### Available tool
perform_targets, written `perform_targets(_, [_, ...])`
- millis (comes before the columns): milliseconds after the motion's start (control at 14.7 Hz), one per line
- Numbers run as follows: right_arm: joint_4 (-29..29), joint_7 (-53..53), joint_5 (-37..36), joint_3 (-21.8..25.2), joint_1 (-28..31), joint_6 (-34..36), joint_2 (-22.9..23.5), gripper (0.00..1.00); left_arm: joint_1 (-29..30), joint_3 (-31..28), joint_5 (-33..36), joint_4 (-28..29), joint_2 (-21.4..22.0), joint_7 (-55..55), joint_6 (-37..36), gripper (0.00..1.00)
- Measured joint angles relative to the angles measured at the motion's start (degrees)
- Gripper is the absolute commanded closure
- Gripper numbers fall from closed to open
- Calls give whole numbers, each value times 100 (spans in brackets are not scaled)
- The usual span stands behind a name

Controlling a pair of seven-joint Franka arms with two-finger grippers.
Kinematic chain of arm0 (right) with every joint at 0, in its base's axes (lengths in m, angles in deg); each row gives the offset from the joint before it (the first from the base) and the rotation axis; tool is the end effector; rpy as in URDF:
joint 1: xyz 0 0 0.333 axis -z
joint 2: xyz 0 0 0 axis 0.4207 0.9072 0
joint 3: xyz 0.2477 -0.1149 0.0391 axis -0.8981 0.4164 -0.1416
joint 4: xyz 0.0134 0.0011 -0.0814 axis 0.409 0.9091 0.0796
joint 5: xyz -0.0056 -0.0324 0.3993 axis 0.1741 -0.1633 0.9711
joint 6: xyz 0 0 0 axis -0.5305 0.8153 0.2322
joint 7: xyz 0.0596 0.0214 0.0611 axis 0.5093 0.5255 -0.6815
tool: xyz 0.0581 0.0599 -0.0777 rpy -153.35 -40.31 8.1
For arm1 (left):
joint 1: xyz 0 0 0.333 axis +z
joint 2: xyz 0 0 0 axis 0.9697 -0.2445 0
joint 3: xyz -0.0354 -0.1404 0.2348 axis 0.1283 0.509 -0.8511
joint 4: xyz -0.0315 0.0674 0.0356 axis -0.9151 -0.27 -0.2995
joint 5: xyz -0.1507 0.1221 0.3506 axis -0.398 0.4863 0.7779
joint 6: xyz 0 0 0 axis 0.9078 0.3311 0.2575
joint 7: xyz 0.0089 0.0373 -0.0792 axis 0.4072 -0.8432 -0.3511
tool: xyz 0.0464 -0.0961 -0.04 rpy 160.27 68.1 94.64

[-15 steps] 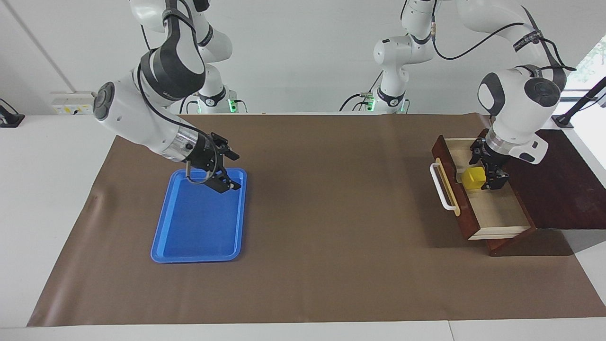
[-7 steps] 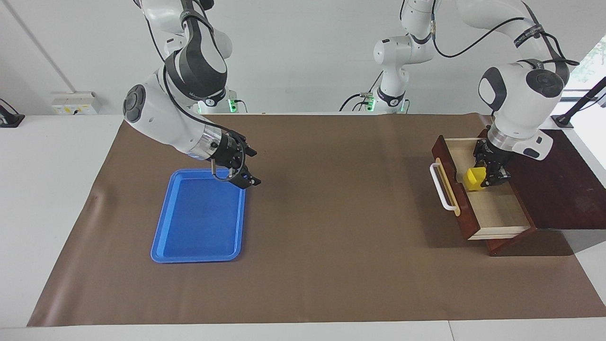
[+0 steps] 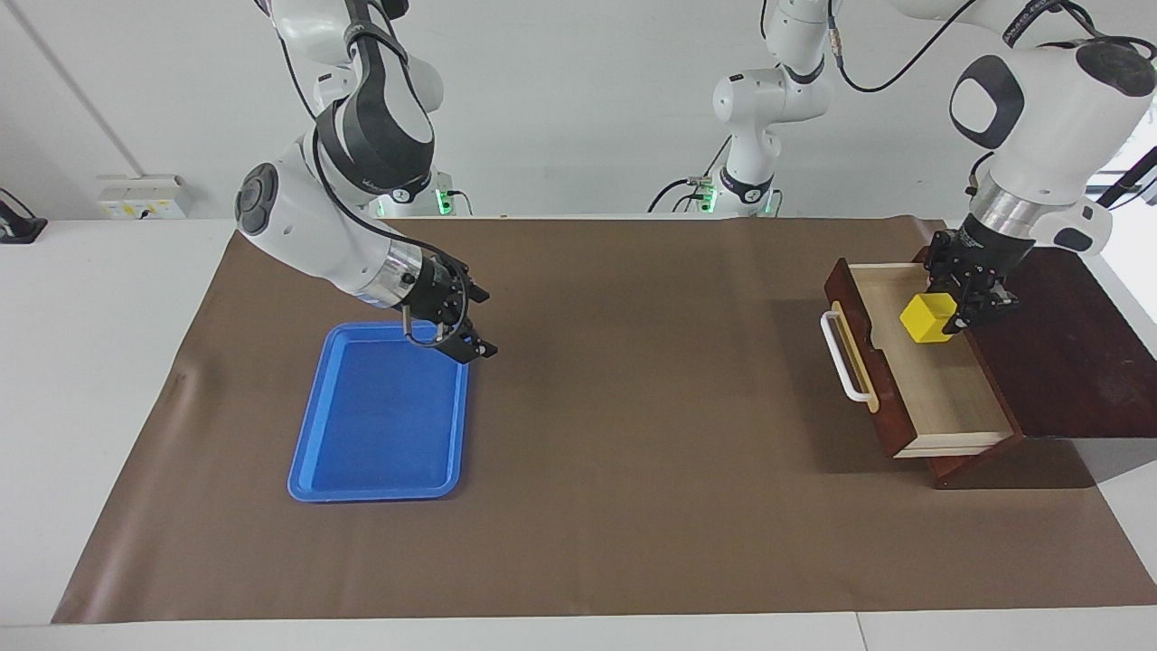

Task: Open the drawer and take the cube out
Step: 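Grasp the yellow cube with the left gripper while the right gripper approaches, then carry the yellow cube toward the right gripper with the left gripper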

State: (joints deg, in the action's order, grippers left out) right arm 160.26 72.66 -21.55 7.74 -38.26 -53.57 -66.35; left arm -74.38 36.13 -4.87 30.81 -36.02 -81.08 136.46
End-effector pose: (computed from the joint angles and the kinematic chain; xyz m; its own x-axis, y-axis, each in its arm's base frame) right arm 0.6154 0.1689 0.4364 0.1187 -0.8229 -0.5557 -0.9848 -0.1690 0.0400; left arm 0.6034 0.0006 0.5302 0.0084 0.9999 -0.0109 0.9931 -0.0071 0.1174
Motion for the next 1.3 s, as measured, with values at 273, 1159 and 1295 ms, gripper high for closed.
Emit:
perform_targets(273, [23,-67,164,-3,0,-18,96,1,-1074,37,-16,-160,-61,-825,-187,100])
perform_targets(1159, [38,-77,409,-16,-336,-457,363,2,-3144,45,-280,-1664,-1613,-3117,-801,100])
perform_targets(1295, [53,-75,425,-18,-361,-456,398,1,-3270,31,-303,-1694,-1653,-3231,-800,100])
